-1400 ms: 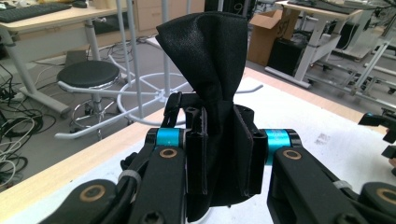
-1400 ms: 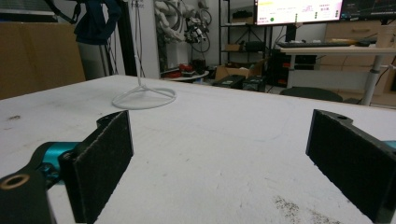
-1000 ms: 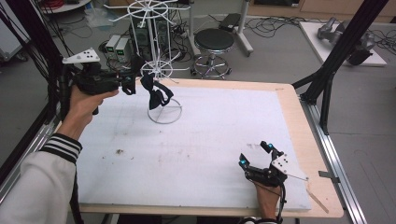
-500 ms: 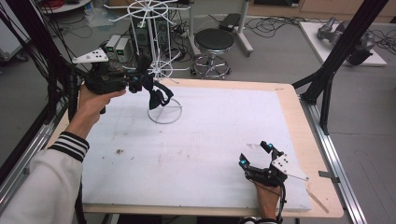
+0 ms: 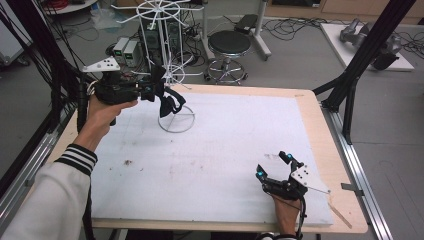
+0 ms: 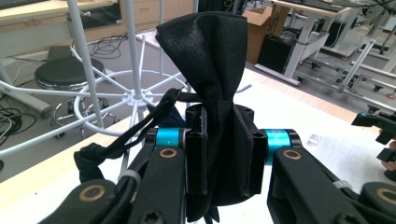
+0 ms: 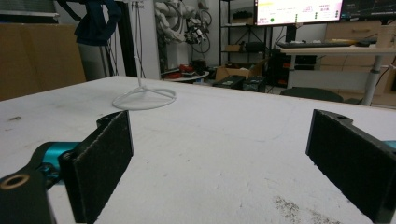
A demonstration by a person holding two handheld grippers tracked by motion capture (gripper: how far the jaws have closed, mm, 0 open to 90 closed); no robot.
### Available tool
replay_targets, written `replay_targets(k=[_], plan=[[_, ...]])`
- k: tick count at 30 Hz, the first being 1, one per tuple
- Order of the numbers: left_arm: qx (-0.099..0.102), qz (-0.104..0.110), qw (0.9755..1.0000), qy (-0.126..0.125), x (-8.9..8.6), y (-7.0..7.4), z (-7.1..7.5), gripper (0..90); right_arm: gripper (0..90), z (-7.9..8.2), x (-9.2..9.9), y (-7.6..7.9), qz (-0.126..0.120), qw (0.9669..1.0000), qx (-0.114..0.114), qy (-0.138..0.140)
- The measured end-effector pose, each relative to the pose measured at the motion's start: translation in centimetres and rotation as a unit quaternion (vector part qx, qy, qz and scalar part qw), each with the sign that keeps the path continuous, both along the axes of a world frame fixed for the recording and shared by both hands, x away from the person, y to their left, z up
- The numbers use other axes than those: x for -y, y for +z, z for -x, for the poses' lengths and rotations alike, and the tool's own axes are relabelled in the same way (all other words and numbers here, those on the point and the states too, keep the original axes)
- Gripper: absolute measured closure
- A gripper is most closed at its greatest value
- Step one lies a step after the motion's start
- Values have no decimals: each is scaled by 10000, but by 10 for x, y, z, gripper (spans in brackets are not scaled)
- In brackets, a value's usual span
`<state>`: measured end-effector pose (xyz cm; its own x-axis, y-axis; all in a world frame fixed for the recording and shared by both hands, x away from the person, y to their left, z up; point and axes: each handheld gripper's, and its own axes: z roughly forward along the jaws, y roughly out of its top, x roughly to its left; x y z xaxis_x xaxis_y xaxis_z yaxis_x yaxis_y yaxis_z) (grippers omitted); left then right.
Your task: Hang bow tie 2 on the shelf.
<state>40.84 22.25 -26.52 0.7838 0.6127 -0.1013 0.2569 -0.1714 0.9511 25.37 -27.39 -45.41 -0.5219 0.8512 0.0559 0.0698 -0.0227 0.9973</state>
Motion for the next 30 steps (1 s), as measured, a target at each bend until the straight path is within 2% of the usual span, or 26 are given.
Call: replay_targets(k=[16,18,22,25,26,30], plan=[[56,-197,9997,-102,2,-5,6,742,67,0,0,0,2,10000,-19,2],[177,-149,9996,-159,2,-6,8,686,67,0,0,0,1,10000,-20,1],[206,-118,9995,-185,3,-5,11,464,67,0,0,0,-2,10000,-16,-3],[226,-115,9993,-281,3,-5,13,365,67,0,0,0,13,10000,-2,-3],[222,-141,9992,-287,3,-4,13,338,67,0,0,0,15,10000,0,-4],[211,-238,9990,-320,5,-5,14,327,67,0,0,0,17,10000,-1,-6]])
